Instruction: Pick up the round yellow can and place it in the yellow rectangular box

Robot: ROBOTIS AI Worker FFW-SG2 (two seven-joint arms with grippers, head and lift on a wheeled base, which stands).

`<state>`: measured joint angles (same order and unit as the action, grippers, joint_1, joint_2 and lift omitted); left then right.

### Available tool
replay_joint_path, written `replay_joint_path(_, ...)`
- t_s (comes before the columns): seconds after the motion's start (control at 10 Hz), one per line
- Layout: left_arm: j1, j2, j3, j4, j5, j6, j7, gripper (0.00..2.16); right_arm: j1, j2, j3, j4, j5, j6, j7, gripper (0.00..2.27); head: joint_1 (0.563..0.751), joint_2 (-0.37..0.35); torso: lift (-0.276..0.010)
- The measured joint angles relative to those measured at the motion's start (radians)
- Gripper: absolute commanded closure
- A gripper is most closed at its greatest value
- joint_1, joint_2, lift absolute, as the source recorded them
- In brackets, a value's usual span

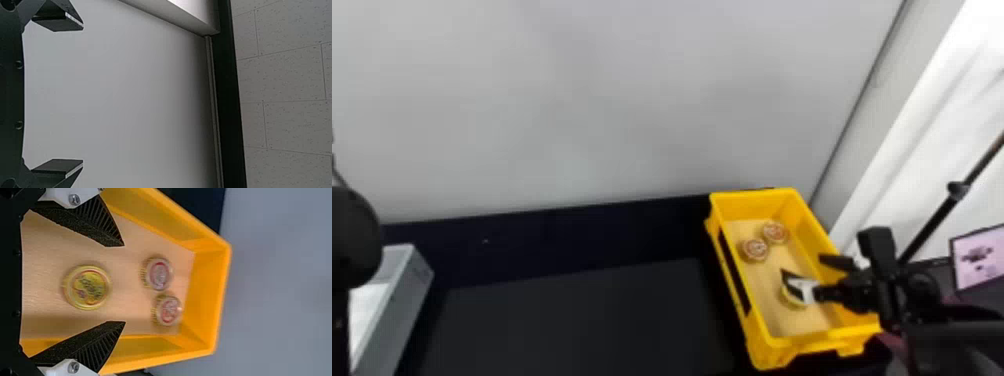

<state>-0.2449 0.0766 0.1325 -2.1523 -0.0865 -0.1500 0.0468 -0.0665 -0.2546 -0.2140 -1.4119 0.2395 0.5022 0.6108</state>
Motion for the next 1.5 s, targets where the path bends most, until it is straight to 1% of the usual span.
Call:
replay_joint_path(0.2,0.001,0.0,0.001,0.0,-0.001,0.002,-0.001,0.07,0.017,0.001,0.016,-0.192,-0.026,-0.016,-0.056,0.1,0.694,-0.078,-0.005)
replay_joint_path(0.5,0.002,0.001,0.002,0.0,-0.004,0.003,-0.001,0.07,0.025,0.002,0.042,-0.531,-0.063,-0.064,-0.239,0.12,0.694,-0.078,-0.005)
replay_joint_path(0.7,0.001,0.002,0.001,0.0,-0.005,0.004,-0.002,0.07,0.0,0.001,0.051,-0.699,-0.07,-0.115,-0.313,0.12,0.694,-0.078,-0.005)
replay_joint_path(1.0,-0.004,0.002,-0.002,0.0,-0.007,0.01,-0.002,0.06,-0.085,0.0,0.075,-0.863,-0.029,-0.157,-0.341,0.12,0.694,-0.078,-0.005)
replay_joint_path(1.2,-0.01,0.009,-0.002,-0.004,-0.01,0.018,-0.003,0.07,-0.152,0.0,0.08,-0.937,0.009,-0.176,-0.374,0.12,0.694,-0.078,-0.005)
replay_joint_path(1.4,-0.001,0.014,0.017,-0.022,-0.015,0.032,-0.005,0.07,-0.23,-0.004,0.081,-0.973,0.052,-0.271,-0.455,0.12,0.694,-0.078,-0.005)
replay_joint_path(1.5,0.004,0.016,0.027,-0.032,-0.017,0.038,-0.006,0.06,-0.262,-0.017,0.086,-0.976,0.068,-0.331,-0.496,0.12,0.694,-0.078,-0.005)
